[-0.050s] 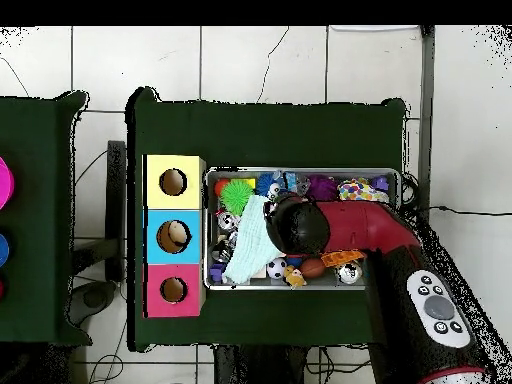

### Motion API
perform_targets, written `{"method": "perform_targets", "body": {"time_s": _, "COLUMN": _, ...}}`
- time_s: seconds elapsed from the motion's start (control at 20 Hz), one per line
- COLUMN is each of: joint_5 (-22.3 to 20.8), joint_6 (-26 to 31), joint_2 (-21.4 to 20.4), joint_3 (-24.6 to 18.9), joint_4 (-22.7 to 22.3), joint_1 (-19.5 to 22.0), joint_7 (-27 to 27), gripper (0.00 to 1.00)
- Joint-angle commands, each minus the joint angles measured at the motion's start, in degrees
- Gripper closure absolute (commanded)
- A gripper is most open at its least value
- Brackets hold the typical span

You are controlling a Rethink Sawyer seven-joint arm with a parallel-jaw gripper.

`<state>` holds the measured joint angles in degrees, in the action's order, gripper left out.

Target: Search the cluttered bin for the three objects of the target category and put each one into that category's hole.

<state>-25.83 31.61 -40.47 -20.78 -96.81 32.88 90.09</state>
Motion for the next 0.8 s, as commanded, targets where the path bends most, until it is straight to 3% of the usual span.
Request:
{"method": "perform_targets", "body": {"time_s": 0.05, "joint_5": -0.8, "joint_6": 4.35, "joint_2": 3.04, "joint_3": -1.58, "joint_4": 0.71, "joint_1": 0.32, "joint_7": -1.86, "gripper": 0.0}}
{"method": "perform_targets", "body": {"time_s": 0.5, "joint_5": -2.96, "joint_6": 4.76, "joint_2": 6.94, "joint_3": -0.46, "joint_4": 6.95, "joint_1": 0.17, "joint_7": -3.6, "gripper": 0.0}}
{"method": "perform_targets", "body": {"time_s": 0.8, "joint_5": -4.34, "joint_6": 0.46, "joint_2": 11.48, "joint_3": 0.56, "joint_4": 9.47, "joint_1": -1.47, "joint_7": -1.31, "gripper": 0.0}}
